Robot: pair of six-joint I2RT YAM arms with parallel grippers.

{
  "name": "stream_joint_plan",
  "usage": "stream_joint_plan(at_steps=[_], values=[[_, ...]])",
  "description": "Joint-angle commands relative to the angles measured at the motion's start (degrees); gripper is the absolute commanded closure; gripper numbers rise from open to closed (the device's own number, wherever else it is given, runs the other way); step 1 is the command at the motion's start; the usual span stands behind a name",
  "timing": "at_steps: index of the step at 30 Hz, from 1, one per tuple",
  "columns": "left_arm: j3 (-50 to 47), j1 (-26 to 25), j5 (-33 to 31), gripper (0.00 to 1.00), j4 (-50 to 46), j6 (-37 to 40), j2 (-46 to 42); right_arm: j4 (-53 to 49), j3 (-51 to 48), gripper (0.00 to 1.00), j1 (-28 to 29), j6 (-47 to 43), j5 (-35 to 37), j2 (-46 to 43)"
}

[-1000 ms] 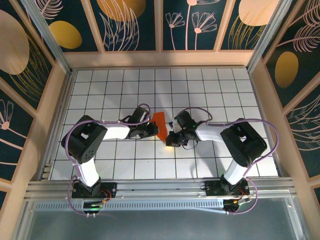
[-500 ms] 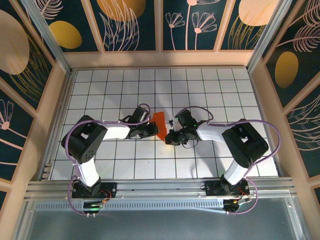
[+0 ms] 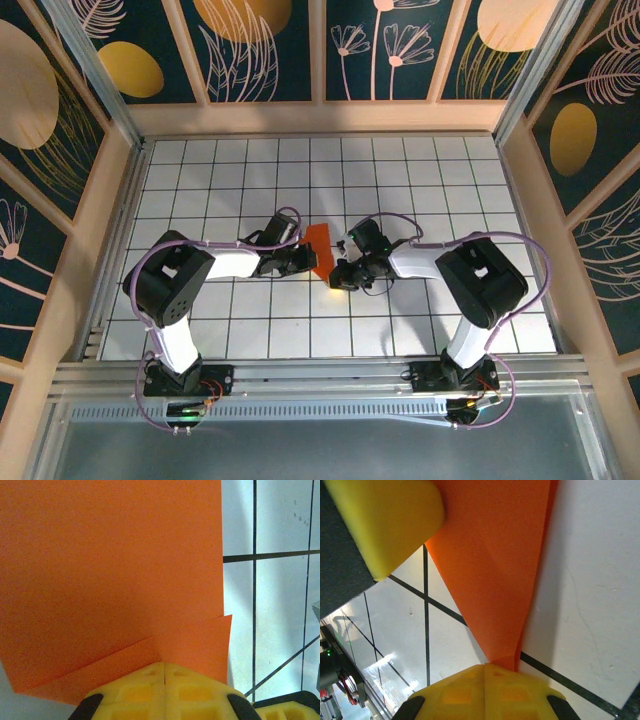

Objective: Fold a paper plane with a square sheet of paper (fold left side to right side)
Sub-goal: Third fold the triangle at the center of the table.

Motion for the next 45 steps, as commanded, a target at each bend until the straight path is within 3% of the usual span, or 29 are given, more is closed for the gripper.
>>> stream_joint_plan(at_steps=[1, 15, 23, 29, 33, 38, 45], values=[[-0.3, 0.1, -4.4, 1.0, -5.6, 1.5, 2.4, -0.8, -0.4, 1.0, -0.2, 0.2, 0.0, 0.9], [1.4, 0.1, -4.4, 1.0, -5.7, 0.3, 4.1, -5.9, -6.2, 1.0, -3.0, -0.2, -3.3, -4.7], [11.3, 0.3, -4.6, 1.0, -7.0, 1.1, 10.6, -7.6, -1.8, 1.0, -11.3, -6.0, -1.6, -10.9], [20.7, 1.7, -3.8, 1.0, -9.2, 3.4, 16.1, 1.3, -1.4, 0.83, -15.0, -7.3, 4.0, -11.3], [24.1, 2.4, -2.5, 1.0, -9.5, 4.9, 16.0, 7.7, -1.3, 0.65, -16.4, -7.6, 8.2, -10.8], [25.8, 3.3, -1.5, 0.81, -9.5, 6.8, 12.0, 9.7, 2.8, 0.54, -16.6, -13.2, 10.8, -7.7], [18.9, 9.2, -0.8, 0.62, -4.6, 3.9, 5.5, 13.6, 6.6, 0.5, -16.5, -18.1, 6.2, -1.7]])
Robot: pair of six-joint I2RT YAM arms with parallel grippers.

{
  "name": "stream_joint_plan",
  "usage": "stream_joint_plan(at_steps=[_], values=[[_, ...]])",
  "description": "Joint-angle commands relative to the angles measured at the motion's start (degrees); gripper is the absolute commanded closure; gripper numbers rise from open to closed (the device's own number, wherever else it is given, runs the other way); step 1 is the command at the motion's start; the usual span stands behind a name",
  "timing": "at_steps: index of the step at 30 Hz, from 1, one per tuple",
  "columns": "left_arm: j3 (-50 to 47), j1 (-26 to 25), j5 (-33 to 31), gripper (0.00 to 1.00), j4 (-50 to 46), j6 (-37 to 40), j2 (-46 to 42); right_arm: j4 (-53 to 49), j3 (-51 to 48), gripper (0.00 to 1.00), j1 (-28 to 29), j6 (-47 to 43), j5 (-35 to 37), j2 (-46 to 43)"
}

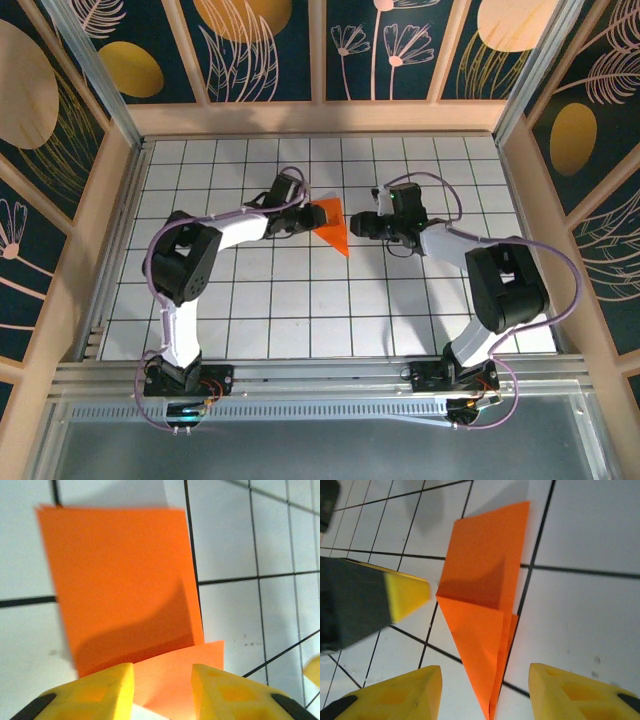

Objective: Fold a paper plane with a square sheet of paper (fold left side to right side)
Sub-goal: Third fold the triangle at the center of the table, then fourth fold the wing at the center of the table.

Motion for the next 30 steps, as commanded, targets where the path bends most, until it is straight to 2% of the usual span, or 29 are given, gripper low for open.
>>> stream_joint_plan(at_steps=[1, 13, 20, 26, 30], values=[[-3.5, 3.1, 0.6, 0.61, 2.7, -0.8, -3.5, 3.8, 2.3, 0.5, -0.1, -3.6, -2.4, 3.8], [-8.1, 4.5, 2.2, 0.54, 7.8, -3.9, -5.0, 8.6, 7.2, 0.51, 2.1, -0.9, -5.7, 14.3], [-7.9, 4.8, 2.2, 0.53, 7.8, -4.2, -4.4, 9.5, 7.0, 0.68, 2.2, -0.1, -7.1, 15.0], [-7.2, 5.8, 4.1, 0.51, 9.1, -5.1, -3.1, 8.3, 6.5, 0.98, 2.1, -0.7, -7.2, 12.5], [-6.8, 6.8, 7.0, 0.49, 11.6, -6.5, -1.4, 9.7, 4.4, 1.0, 1.7, 0.2, -7.8, 9.2]])
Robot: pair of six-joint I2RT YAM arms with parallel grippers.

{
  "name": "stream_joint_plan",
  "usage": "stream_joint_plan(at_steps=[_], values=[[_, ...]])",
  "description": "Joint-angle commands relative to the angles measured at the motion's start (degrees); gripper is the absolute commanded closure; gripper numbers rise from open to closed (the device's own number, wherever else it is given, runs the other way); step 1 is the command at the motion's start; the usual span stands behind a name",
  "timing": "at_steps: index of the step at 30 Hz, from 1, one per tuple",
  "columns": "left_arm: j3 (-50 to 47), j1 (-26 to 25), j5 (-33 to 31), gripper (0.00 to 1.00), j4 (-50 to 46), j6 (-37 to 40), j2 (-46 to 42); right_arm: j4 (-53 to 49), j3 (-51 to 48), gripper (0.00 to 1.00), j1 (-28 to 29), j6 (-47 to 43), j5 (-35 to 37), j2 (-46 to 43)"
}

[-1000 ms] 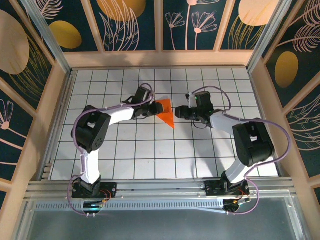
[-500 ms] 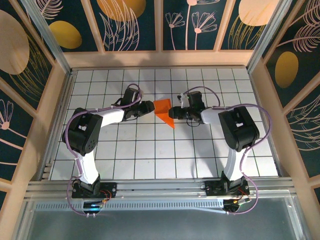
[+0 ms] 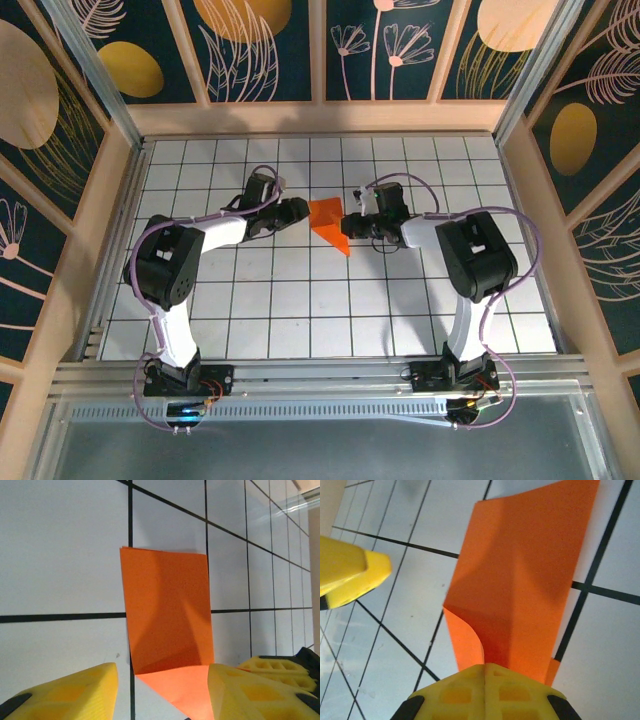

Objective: Fold a paper plane with a square sheet of paper (fold left side to right side)
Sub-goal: Fourth fold the wing at the center of the table.

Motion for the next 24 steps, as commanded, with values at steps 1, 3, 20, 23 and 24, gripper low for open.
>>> stream_joint_plan(at_steps=[1, 3, 20, 23, 24], values=[[0.8, 1.1, 3.8, 0.49, 3.8, -1.9, 2.4, 2.7, -1.6, 1.0, -0.2, 0.7, -1.7, -4.4], [1.7, 1.3, 4.8, 0.49, 4.0, -1.9, 3.5, 3.5, -2.4, 1.0, -0.3, 1.3, -2.2, -5.0], [9.2, 1.3, 8.5, 0.49, 3.4, -2.5, 11.9, 7.1, -5.1, 1.0, -0.4, 3.8, -3.9, -7.0], [9.9, 1.3, 9.3, 0.5, 3.5, -2.8, 12.9, 7.6, -5.2, 1.0, -0.4, 4.2, -4.0, -7.2], [10.1, 1.3, 9.6, 0.5, 3.7, -2.9, 13.2, 7.7, -5.3, 1.0, -0.3, 4.2, -4.1, -7.2]])
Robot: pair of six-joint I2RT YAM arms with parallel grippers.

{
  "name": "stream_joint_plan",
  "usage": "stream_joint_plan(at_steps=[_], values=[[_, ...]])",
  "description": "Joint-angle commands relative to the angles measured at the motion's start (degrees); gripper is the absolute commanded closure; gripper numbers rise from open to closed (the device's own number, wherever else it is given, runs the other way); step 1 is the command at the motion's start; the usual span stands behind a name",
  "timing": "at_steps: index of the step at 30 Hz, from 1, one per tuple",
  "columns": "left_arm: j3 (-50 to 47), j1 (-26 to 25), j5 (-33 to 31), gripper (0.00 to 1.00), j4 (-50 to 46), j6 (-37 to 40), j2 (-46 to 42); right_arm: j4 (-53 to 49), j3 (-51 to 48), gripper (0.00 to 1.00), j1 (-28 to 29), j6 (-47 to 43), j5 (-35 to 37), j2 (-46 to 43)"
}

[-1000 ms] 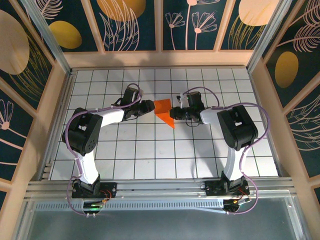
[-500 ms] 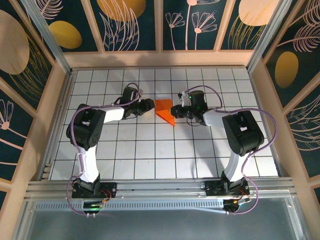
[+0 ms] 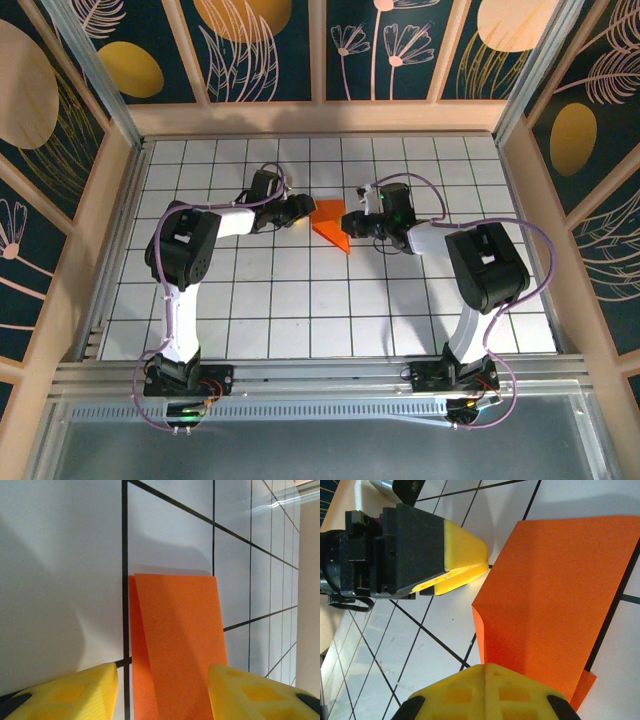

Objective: Fold a paper plane with a square sheet of paper (fold left side to right side)
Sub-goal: Fourth fold the wing at the center of the table.

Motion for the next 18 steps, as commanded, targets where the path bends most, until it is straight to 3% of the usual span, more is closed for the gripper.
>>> stream_joint_plan(at_steps=[1, 10, 18], values=[[1.8, 0.2, 2.6, 0.51, 1.4, -1.1, 2.1, 2.1, -0.8, 1.0, -0.3, 0.9, -1.3, -2.1], [3.7, 0.0, 5.3, 0.6, 2.2, -2.0, 5.0, 2.8, -0.9, 1.0, -0.4, 1.3, -1.7, -2.0], [4.8, -0.5, 5.8, 0.77, 2.0, -2.1, 6.1, 3.1, -1.2, 1.0, -0.4, 1.5, -1.8, -1.9]])
